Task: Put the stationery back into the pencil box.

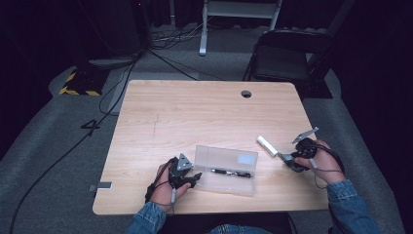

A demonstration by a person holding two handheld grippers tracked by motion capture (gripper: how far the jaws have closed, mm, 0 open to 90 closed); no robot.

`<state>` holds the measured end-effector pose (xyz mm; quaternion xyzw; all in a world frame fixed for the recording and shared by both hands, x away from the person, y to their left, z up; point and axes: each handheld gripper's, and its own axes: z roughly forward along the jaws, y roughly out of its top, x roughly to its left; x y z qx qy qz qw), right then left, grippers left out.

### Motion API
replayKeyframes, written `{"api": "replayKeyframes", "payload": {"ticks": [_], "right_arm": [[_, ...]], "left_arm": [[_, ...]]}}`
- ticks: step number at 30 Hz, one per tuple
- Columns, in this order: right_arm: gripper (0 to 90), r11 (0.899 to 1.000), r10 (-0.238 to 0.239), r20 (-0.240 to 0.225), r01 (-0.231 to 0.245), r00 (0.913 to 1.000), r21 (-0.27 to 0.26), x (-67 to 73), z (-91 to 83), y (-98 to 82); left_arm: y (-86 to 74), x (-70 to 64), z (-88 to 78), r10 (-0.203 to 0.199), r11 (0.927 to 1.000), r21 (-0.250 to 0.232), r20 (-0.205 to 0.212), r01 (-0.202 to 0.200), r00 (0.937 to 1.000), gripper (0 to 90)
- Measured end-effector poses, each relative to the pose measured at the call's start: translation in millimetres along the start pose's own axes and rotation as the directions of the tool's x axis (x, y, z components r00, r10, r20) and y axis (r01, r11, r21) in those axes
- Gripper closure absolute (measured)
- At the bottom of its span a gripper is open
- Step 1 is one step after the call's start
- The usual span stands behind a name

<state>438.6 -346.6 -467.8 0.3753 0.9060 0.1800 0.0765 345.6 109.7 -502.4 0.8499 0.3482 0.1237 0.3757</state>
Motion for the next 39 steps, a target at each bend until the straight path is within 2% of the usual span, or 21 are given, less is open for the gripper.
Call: {"api": "replayKeyframes", "payload": {"ticks": [18, 25, 39], "right_arm": [[51.5, 0.998, 0.060, -0.001, -0.060, 0.9982, -0.014, -0.1, -3.7, -0.3], [51.7, 0.998, 0.060, -0.001, -0.060, 0.9982, -0.035, 1.6, -9.8, 1.5], [51.8, 0.991, 0.025, -0.004, -0.025, 0.9997, -0.134, 16.5, -36.9, 11.2]], "left_arm": [[0.0, 0.0, 0.0, 0.000, 1.0000, 0.000, 0.001, 0.000, 1.0000, 49.1], [0.0, 0.1, 0.0, 0.000, 1.0000, 0.000, 0.001, 0.000, 1.0000, 49.1], [0.0, 0.0, 0.0, 0.000, 1.0000, 0.000, 0.001, 0.000, 1.0000, 49.1]]}}
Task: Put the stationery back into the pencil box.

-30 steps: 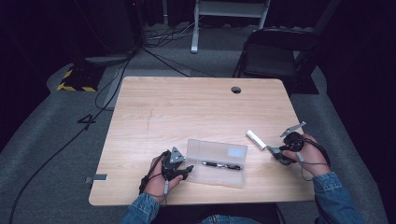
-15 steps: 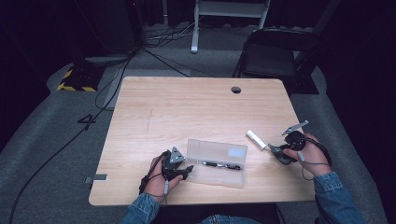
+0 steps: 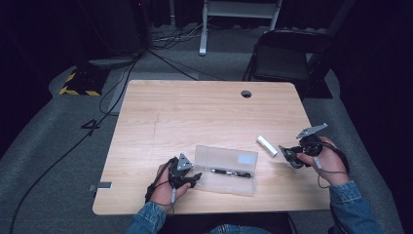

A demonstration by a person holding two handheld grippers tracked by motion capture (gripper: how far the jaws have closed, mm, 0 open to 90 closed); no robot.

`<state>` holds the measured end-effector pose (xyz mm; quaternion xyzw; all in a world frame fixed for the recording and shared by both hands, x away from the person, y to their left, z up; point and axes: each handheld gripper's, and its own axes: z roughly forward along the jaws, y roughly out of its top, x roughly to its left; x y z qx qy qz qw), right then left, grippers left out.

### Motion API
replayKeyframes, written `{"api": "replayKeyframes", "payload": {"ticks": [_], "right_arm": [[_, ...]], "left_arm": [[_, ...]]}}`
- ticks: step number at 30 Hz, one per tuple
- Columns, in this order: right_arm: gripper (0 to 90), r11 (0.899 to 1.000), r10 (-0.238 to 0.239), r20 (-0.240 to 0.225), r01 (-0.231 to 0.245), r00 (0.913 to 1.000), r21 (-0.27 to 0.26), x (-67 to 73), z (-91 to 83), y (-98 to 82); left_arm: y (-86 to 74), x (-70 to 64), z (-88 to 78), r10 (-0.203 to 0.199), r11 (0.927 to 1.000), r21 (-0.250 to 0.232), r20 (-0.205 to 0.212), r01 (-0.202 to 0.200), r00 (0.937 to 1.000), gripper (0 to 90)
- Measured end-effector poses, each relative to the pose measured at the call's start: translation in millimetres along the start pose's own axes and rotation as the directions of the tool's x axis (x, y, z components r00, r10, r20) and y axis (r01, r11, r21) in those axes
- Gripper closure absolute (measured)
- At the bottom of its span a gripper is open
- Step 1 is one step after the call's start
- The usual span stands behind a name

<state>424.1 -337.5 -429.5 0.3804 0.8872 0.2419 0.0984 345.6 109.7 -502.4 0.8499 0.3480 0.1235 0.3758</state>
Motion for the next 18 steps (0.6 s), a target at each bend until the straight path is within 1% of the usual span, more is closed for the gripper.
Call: {"api": "replayKeyframes", "payload": {"ticks": [4, 8, 11, 16, 18], "right_arm": [[51.8, 0.999, -0.003, -0.009, 0.003, 1.0000, -0.040, 6.5, -6.0, 4.3], [51.8, 0.997, -0.022, -0.024, 0.020, 0.9995, -0.076, 14.4, -13.2, 9.0], [51.7, 0.995, -0.045, -0.034, 0.042, 0.9984, -0.094, 22.1, -18.5, 12.9], [51.8, 0.988, -0.090, -0.049, 0.083, 0.9948, -0.130, 35.0, -25.6, 19.0], [51.8, 0.985, -0.106, -0.065, 0.096, 0.9923, -0.143, 40.3, -27.9, 21.4]], "left_arm": [[0.0, 0.0, 0.0, 0.000, 1.0000, 0.000, 0.000, 0.000, 1.0000, 49.1], [0.0, 0.1, 0.0, 0.000, 1.0000, 0.000, 0.000, 0.000, 1.0000, 49.1], [0.0, 0.0, 0.0, 0.000, 1.0000, 0.000, 0.000, 0.000, 1.0000, 49.1], [0.0, 0.0, 0.0, 0.000, 1.0000, 0.000, 0.000, 0.000, 1.0000, 49.1], [0.0, 0.0, 0.0, -0.001, 1.0000, 0.000, 0.000, 0.001, 1.0000, 49.1]]}}
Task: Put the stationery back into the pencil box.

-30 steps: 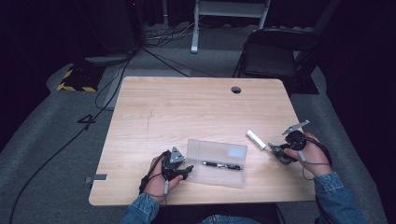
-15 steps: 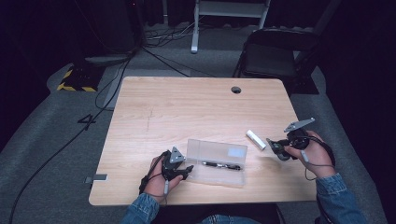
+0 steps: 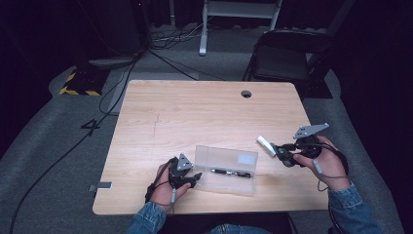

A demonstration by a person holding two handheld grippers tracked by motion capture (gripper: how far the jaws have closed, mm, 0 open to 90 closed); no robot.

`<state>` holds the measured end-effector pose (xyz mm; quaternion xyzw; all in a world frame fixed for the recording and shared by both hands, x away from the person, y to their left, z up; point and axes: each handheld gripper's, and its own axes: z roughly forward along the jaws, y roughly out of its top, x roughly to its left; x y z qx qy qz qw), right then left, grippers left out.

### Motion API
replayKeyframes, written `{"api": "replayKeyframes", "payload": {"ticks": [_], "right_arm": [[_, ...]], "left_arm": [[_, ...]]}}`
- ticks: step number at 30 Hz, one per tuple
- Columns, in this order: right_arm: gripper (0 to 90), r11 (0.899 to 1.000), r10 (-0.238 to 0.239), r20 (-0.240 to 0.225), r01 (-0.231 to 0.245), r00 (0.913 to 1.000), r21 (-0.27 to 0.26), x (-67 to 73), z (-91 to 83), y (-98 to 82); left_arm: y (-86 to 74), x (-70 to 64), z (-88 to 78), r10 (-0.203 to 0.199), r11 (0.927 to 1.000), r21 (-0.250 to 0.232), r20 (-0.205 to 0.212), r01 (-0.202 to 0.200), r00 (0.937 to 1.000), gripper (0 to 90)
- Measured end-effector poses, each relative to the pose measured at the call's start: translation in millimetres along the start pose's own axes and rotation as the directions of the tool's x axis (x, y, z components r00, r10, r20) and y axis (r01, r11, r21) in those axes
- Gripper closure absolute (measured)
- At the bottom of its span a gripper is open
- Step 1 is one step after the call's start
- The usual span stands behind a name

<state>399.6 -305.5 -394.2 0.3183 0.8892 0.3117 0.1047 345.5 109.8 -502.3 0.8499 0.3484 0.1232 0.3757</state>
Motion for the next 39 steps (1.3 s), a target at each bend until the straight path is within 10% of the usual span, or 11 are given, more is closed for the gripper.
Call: {"api": "replayKeyframes", "payload": {"ticks": [39], "right_arm": [[51.8, 0.977, -0.212, -0.205, 0.211, 0.9556, -0.027, 78.5, 35.0, 39.2]], "left_arm": [[0.0, 0.0, 0.0, 0.001, 1.0000, 0.000, 0.000, -0.001, 1.0000, 49.1]]}}
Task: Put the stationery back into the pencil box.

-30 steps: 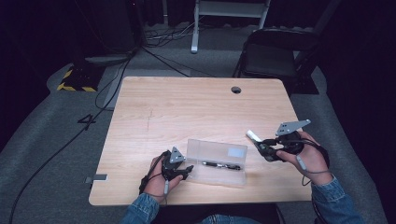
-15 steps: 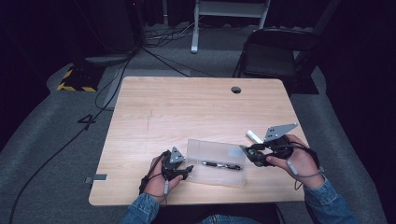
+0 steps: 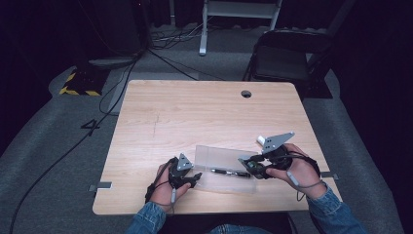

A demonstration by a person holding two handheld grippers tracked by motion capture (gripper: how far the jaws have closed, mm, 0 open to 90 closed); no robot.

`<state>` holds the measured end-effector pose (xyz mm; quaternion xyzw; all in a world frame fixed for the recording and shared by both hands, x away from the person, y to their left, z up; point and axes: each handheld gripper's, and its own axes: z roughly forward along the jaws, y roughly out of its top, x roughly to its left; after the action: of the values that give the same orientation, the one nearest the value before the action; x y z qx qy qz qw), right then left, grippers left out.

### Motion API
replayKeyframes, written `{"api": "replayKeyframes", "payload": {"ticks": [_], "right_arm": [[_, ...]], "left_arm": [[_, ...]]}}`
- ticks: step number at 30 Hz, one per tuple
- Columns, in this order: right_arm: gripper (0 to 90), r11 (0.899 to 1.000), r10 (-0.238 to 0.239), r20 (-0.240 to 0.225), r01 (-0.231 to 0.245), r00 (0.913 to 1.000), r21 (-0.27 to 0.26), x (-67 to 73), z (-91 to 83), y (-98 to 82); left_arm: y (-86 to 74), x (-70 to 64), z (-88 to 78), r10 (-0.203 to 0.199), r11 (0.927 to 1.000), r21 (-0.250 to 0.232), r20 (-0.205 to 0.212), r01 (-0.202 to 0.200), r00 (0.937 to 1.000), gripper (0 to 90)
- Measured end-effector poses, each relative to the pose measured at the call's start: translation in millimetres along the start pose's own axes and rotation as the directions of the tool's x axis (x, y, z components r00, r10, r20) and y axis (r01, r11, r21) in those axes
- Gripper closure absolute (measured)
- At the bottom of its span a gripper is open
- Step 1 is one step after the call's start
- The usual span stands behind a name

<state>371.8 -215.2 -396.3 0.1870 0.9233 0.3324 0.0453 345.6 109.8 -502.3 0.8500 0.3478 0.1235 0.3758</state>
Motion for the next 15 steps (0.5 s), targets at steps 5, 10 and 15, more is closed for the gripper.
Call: {"api": "replayKeyframes", "payload": {"ticks": [5, 10, 15], "right_arm": [[51.8, 1.000, -0.018, -0.024, 0.018, 0.9996, 0.023, 4.3, 11.8, 1.9], [51.8, 0.999, -0.033, -0.040, 0.034, 0.9987, 0.038, 6.4, 22.1, 1.4], [51.8, 0.997, -0.052, -0.057, 0.054, 0.9971, 0.048, 9.6, 31.9, 1.2]], "left_arm": [[0.0, 0.0, 0.0, 0.000, 1.0000, 0.000, 0.000, 0.000, 1.0000, 49.1], [0.0, 0.0, 0.0, -0.001, 1.0000, 0.000, 0.000, 0.001, 1.0000, 49.1], [0.0, 0.0, 0.0, 0.000, 1.0000, 0.000, 0.000, 0.000, 1.0000, 49.1]]}}
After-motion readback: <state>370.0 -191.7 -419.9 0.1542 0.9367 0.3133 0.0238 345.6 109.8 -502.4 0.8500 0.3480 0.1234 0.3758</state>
